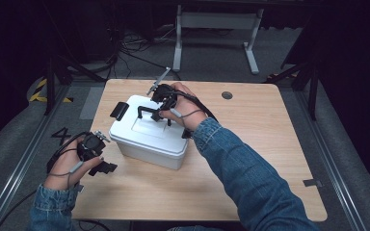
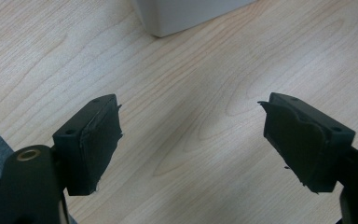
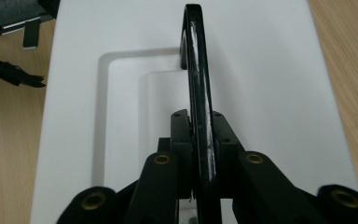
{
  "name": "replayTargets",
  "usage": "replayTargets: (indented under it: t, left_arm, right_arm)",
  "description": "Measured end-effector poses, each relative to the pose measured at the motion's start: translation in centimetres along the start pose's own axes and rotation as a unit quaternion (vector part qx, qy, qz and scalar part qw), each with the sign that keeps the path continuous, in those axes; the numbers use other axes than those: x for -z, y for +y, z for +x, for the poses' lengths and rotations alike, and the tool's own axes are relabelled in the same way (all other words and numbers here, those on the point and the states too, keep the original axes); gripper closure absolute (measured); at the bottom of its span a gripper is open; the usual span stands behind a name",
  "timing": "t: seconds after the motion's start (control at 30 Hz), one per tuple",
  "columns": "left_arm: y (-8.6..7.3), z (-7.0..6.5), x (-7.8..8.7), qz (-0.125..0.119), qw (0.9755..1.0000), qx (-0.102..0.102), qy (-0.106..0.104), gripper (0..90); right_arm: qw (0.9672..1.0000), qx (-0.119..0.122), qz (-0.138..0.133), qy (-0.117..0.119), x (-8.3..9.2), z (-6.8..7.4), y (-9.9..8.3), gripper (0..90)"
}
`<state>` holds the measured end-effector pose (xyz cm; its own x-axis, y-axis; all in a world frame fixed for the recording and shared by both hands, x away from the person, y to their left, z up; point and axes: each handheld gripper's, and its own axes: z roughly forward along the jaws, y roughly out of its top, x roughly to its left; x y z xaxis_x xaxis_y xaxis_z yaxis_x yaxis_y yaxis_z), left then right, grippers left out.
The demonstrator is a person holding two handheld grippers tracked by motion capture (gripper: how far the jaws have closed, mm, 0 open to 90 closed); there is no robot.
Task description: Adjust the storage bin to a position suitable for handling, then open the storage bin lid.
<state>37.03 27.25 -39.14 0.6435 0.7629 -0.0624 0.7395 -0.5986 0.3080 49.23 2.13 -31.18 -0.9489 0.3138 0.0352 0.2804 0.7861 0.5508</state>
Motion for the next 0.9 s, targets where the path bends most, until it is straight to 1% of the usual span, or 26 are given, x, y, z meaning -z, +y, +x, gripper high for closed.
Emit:
replayTargets:
  t: [0.1,0.2,0.47,0.57,0.67,0.73,0.8,0.87,0.9]
  left_arm:
    - [0.0,0.0,0.0,0.0,1.0,-0.002,0.001,19.7]
    - [0.0,0.0,0.0,-0.003,1.0,0.003,0.001,19.7]
    - [0.0,0.1,0.0,-0.004,1.0,0.002,0.0,19.8]
    - [0.1,0.2,0.1,-0.007,1.0,0.006,0.0,19.8]
    - [0.1,0.2,0.1,-0.01,0.9999,0.004,0.002,19.8]
    - [0.1,0.2,0.0,-0.01,0.9999,0.009,-0.001,19.6]
    - [0.1,0.3,0.1,-0.01,0.9999,0.005,0.002,19.5]
    - [0.2,0.3,0.0,-0.01,0.9999,0.007,0.002,19.6]
    - [0.2,0.3,0.0,-0.011,0.9999,0.007,0.0,19.6]
  right_arm:
    - [0.9998,0.017,0.008,-0.002,0.0,0.4,0.2,84.1]
    - [0.9997,0.019,0.014,-0.005,0.0,0.6,0.3,84.3]
    - [0.9997,0.024,0.005,-0.006,0.2,0.6,0.4,84.5]
    - [0.9996,0.026,0.0,-0.006,0.6,0.7,0.6,84.5]
    - [0.9995,0.029,-0.013,-0.008,1.4,0.7,0.7,84.4]
    - [0.9995,0.024,-0.022,-0.006,2.0,0.7,0.8,84.4]
    - [0.9993,0.025,-0.026,-0.004,2.7,0.8,1.0,84.5]
    - [0.9992,0.028,-0.029,-0.006,3.5,0.9,1.1,84.4]
    - [0.9989,0.031,-0.035,-0.008,3.9,1.0,1.1,84.4]
